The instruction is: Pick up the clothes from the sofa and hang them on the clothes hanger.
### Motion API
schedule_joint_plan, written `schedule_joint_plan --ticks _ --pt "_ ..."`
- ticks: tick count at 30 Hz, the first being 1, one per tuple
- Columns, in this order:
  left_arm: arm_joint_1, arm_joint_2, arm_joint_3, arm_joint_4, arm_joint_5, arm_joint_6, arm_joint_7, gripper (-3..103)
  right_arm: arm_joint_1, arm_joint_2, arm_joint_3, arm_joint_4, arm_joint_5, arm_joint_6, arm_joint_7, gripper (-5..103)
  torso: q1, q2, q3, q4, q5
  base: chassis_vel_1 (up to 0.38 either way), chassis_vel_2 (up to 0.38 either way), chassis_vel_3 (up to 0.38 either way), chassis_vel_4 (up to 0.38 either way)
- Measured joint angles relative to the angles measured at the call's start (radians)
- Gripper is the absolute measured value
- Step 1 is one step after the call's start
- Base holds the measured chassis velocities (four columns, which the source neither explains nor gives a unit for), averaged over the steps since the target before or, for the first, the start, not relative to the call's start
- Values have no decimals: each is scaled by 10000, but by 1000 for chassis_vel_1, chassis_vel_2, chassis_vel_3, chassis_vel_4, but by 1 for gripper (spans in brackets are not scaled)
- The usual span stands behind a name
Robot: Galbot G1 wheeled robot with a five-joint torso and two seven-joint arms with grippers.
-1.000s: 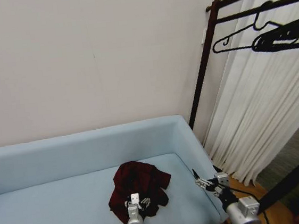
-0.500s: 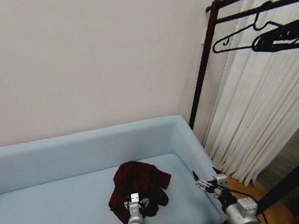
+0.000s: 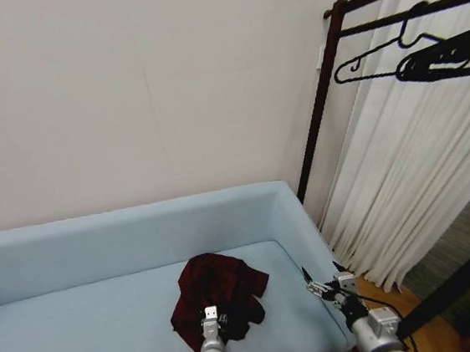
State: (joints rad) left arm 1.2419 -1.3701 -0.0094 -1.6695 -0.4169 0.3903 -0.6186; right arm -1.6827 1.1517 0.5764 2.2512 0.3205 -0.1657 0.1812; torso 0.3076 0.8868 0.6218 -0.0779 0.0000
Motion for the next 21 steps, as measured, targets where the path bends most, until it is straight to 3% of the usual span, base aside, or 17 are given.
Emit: schedule_joint_plan --ticks 6,8,10,21 --pt "-12 33 10 -38 31 -14 -1 15 189 -55 -29 -173 17 3 -10 100 0 0 -1 0 0 0 0 0 0" --pt "-25 38 8 -18 34 -26 -1 15 236 -58 -38 -197 26 4 -11 100 0 0 -1 0 0 0 0 0 0" --pt "-49 60 0 -4 41 -33 -1 4 337 -66 -69 -268 63 4 -11 100 0 0 -1 0 0 0 0 0 0" --pt "96 652 -176 -985 239 11 107 0 999 -177 -453 -731 157 -28 -23 100 0 0 -1 0 -1 0 0 0 0"
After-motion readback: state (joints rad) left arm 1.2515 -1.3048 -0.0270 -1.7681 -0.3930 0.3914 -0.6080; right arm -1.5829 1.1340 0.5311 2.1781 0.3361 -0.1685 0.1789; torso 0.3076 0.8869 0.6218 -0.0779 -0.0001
